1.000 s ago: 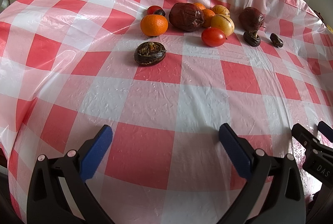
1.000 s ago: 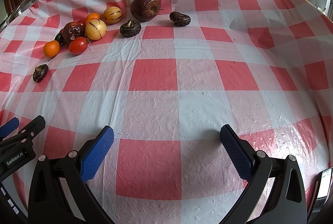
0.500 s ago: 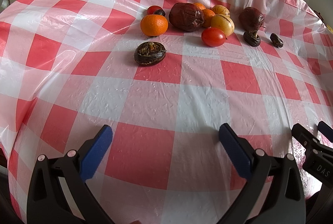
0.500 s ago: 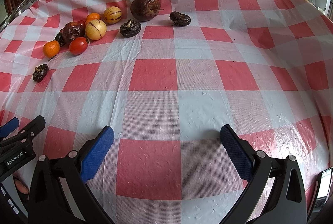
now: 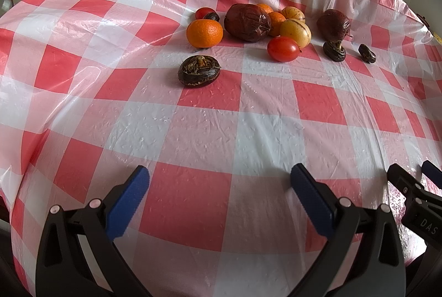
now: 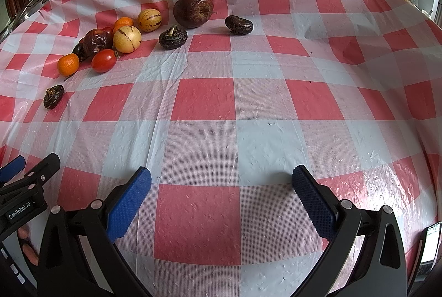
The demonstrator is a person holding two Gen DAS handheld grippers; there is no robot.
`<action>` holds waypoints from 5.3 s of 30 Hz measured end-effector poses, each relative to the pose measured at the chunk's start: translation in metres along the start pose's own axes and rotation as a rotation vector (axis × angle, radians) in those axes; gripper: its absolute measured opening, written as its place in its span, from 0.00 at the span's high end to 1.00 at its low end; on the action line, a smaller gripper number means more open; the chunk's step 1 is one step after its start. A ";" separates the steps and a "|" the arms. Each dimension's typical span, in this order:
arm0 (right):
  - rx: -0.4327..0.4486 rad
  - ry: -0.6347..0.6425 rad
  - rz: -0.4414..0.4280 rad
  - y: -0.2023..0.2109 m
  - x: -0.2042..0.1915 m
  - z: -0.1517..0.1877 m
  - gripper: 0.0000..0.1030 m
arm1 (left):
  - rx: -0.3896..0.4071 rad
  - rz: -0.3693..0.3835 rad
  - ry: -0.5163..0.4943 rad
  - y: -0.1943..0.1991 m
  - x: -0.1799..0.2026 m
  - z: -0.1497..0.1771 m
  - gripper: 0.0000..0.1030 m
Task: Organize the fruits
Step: 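Close the left tool on a dark brown round fruit while the right tool grasps another, then carry both dark fruits into the white box and open both tools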
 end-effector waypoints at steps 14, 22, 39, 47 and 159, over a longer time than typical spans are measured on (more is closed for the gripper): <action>-0.029 0.054 -0.033 0.005 -0.002 -0.001 0.04 | -0.003 0.007 -0.006 0.000 0.001 0.000 0.01; -0.036 0.087 -0.063 0.003 -0.001 -0.002 0.04 | 0.014 0.020 0.024 -0.007 -0.007 -0.022 0.01; -0.048 0.091 -0.181 -0.009 -0.023 -0.042 0.07 | 0.051 0.007 0.076 -0.047 -0.021 -0.088 0.59; -0.032 0.156 -0.162 -0.072 -0.048 -0.130 0.25 | 0.059 0.048 0.105 -0.047 -0.025 -0.088 0.59; -0.098 1.416 -0.693 0.126 -0.337 0.405 0.24 | -0.285 -0.360 0.785 0.121 -0.290 0.465 0.10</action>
Point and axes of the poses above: each gripper's, at about its wrist camera, not at the fingertips, and y roughly against the way its jaws point, x to its right, z to its underside, the point moved 5 cm from there along -y, roughly the way its jaws point, and after that the axes turned 1 degree about -x, right-handed, at the moved point
